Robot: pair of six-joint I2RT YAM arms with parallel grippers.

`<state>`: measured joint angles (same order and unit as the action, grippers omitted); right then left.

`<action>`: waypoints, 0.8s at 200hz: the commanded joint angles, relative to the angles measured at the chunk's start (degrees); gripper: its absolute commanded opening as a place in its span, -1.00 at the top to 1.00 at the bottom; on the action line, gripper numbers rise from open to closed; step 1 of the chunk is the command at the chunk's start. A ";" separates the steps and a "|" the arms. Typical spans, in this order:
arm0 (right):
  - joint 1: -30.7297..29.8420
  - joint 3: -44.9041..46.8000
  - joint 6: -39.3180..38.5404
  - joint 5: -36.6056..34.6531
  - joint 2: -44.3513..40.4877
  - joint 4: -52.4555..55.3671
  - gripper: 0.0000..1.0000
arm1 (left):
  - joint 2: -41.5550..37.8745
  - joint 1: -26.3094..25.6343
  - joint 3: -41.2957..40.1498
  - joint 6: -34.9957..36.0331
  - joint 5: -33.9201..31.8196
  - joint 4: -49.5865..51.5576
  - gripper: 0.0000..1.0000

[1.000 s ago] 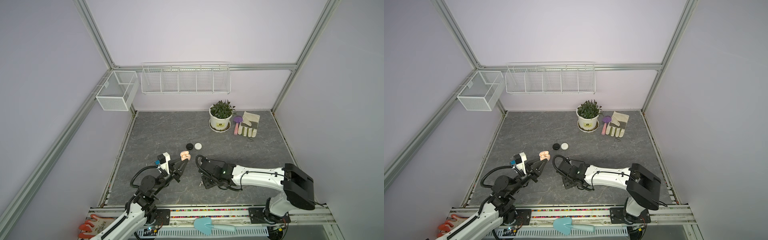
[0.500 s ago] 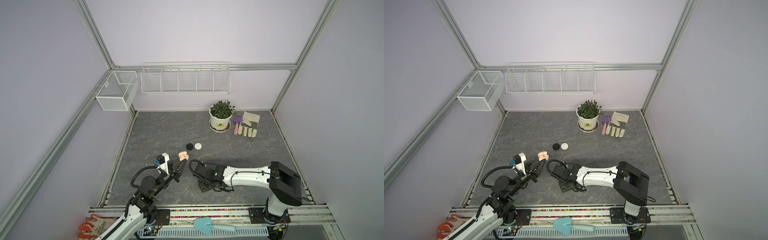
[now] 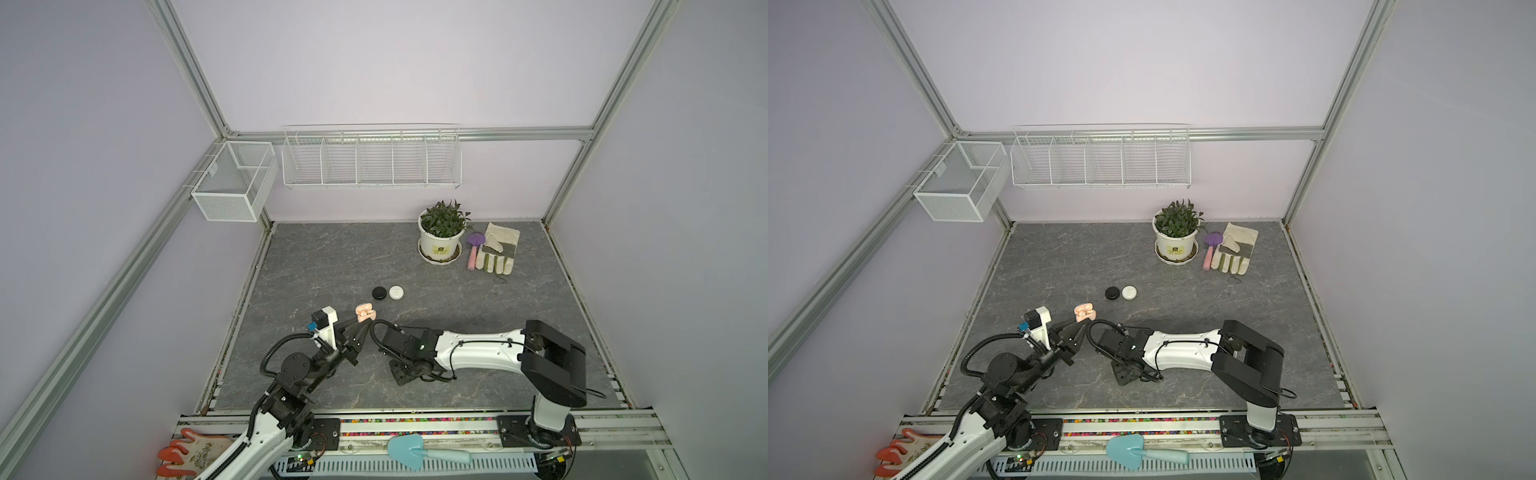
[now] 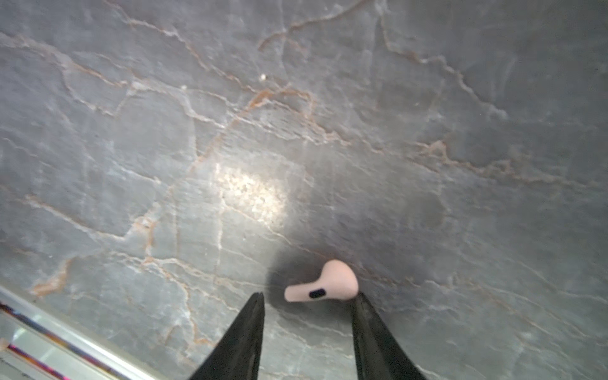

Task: Insert wireless bluetooth earbuds into charging case
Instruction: Pick up the wireless bluetooth earbud from the bottom-center of the table.

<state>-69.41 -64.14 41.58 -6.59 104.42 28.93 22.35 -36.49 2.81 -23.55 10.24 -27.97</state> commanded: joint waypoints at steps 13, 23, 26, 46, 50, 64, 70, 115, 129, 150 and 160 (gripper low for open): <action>0.84 -1.06 -1.02 0.22 1.82 -0.19 0.09 | -0.91 0.10 1.67 -0.08 -0.84 0.28 1.00; 0.87 -1.14 -1.14 0.26 2.01 -0.27 0.09 | -0.91 0.10 1.66 -0.13 -0.92 0.28 1.00; 0.98 -1.20 -1.23 0.34 2.09 -0.29 0.09 | -0.90 0.10 1.67 -0.10 -0.92 0.28 1.00; 1.07 -1.84 -1.54 0.06 2.70 0.31 0.10 | -1.01 0.10 1.48 -0.09 -0.92 0.21 1.00; 1.03 -1.95 -1.59 -0.12 2.80 0.42 0.10 | -0.96 0.10 1.45 -0.05 -0.92 0.22 1.00; 1.17 -2.37 -1.71 -0.68 2.98 0.89 0.11 | -1.11 0.10 1.41 -0.09 -1.01 0.24 1.00; 1.27 -2.62 -1.85 -0.87 3.14 1.31 0.11 | -1.20 0.08 1.40 -0.09 -0.98 0.21 1.00; 1.34 -4.65 -2.17 -5.77 4.10 7.01 0.16 | -1.91 0.10 1.39 -0.28 -1.25 0.49 1.00; 1.20 -5.06 -2.68 -6.85 4.45 7.84 0.17 | -1.99 0.10 1.28 -0.35 -1.28 0.56 1.00; 1.12 -5.81 -3.31 -6.60 5.28 7.92 0.21 | -2.04 0.10 1.19 -0.36 -1.43 0.46 1.00; 0.87 -6.15 -3.49 -6.47 5.43 7.93 0.23 | -2.03 0.10 1.16 -0.36 -1.52 0.46 1.00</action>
<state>-68.36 -69.12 39.18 -11.42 108.09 34.11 20.95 -36.38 2.81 -23.57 8.08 -27.44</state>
